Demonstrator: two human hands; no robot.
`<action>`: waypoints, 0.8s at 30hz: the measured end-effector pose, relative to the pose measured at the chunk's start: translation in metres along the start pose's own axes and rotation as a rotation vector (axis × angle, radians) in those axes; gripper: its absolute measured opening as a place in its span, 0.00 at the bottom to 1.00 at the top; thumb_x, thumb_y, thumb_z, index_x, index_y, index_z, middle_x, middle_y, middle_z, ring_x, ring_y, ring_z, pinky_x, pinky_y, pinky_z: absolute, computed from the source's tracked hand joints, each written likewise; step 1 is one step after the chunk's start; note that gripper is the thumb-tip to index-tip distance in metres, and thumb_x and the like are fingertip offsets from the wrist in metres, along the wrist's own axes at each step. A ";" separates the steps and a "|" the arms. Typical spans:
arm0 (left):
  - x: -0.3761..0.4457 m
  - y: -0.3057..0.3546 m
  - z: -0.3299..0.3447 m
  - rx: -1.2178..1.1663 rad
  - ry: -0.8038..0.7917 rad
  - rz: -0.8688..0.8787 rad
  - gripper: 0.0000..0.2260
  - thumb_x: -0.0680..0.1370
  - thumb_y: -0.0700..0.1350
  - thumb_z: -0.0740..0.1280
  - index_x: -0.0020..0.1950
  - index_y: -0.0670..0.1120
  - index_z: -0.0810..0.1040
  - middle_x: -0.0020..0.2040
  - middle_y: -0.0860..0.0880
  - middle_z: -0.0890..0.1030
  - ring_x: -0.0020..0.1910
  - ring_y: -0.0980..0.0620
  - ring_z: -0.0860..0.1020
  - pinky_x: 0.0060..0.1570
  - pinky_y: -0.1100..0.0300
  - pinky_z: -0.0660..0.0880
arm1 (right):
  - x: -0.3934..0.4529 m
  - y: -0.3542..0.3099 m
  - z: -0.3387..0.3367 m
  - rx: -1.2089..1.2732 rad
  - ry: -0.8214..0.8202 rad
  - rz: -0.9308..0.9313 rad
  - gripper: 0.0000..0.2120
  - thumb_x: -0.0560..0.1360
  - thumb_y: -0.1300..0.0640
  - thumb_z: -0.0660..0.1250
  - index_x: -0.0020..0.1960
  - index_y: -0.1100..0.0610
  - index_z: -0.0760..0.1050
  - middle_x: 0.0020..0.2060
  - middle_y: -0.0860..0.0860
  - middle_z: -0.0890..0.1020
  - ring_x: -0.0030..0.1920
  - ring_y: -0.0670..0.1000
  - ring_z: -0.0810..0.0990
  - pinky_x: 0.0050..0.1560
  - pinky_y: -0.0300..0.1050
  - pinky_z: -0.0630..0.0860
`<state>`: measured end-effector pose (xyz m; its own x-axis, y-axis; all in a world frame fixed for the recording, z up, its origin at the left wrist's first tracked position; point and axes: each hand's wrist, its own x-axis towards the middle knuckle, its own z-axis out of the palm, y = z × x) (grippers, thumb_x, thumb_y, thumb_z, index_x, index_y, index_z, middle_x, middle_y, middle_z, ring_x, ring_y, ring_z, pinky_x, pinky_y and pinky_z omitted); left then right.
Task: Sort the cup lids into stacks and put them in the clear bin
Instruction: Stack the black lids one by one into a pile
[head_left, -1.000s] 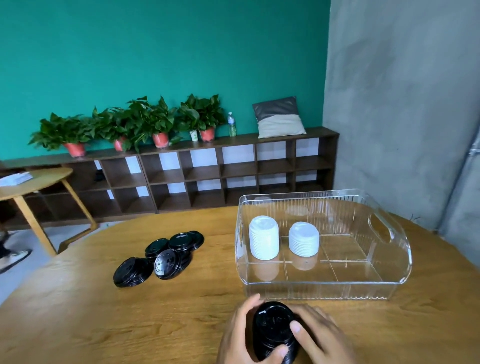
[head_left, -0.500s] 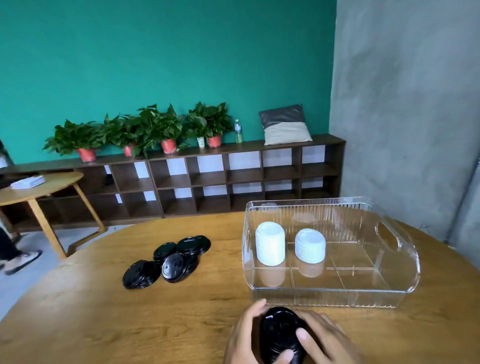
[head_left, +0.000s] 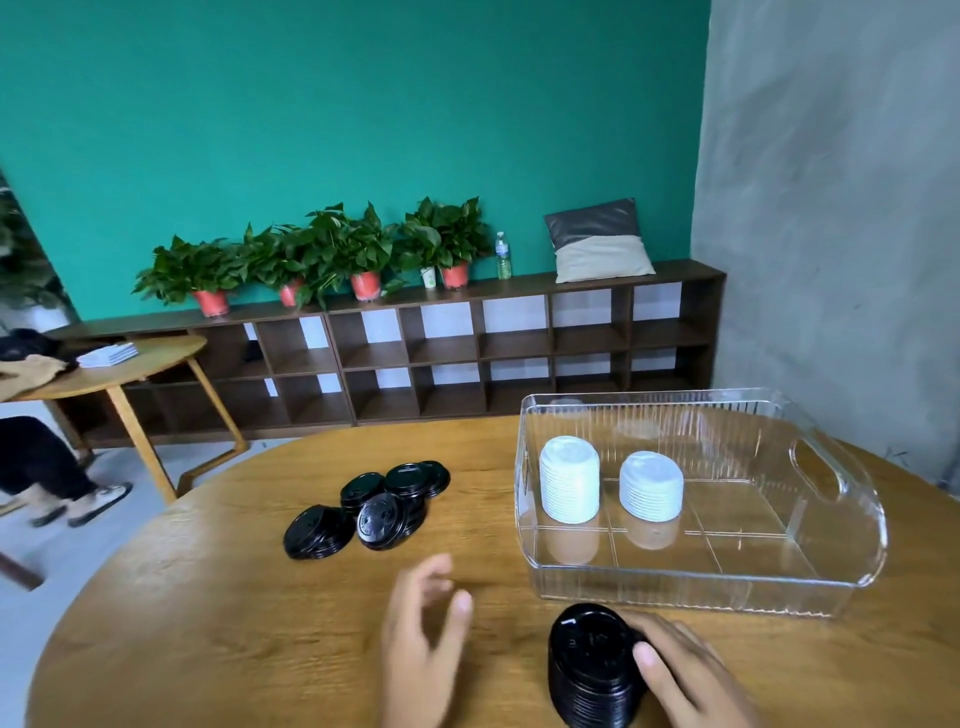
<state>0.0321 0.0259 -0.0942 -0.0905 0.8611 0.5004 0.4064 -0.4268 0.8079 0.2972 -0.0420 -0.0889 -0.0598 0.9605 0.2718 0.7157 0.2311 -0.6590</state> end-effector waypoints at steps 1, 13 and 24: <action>0.012 -0.012 -0.006 0.085 0.084 -0.032 0.15 0.77 0.55 0.72 0.62 0.61 0.75 0.60 0.60 0.80 0.58 0.57 0.80 0.61 0.47 0.76 | 0.002 0.000 -0.002 -0.030 -0.028 -0.006 0.17 0.80 0.43 0.50 0.67 0.33 0.66 0.63 0.29 0.73 0.65 0.34 0.69 0.67 0.41 0.64; 0.121 -0.086 -0.014 0.515 0.112 -0.471 0.39 0.75 0.64 0.72 0.79 0.46 0.63 0.72 0.39 0.72 0.70 0.37 0.72 0.68 0.37 0.66 | 0.005 0.004 0.002 -0.067 -0.070 0.048 0.17 0.80 0.41 0.50 0.67 0.33 0.66 0.63 0.29 0.73 0.66 0.34 0.68 0.66 0.39 0.64; 0.056 -0.063 -0.022 0.133 0.076 -0.240 0.37 0.72 0.45 0.80 0.75 0.60 0.65 0.66 0.58 0.77 0.67 0.55 0.73 0.72 0.48 0.67 | 0.005 0.010 0.006 -0.019 -0.071 0.059 0.18 0.79 0.38 0.49 0.66 0.35 0.67 0.62 0.29 0.74 0.66 0.33 0.68 0.67 0.40 0.62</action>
<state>-0.0188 0.0950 -0.1103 -0.2642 0.9079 0.3255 0.4802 -0.1688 0.8608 0.3000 -0.0338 -0.0978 -0.0658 0.9812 0.1816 0.7326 0.1710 -0.6588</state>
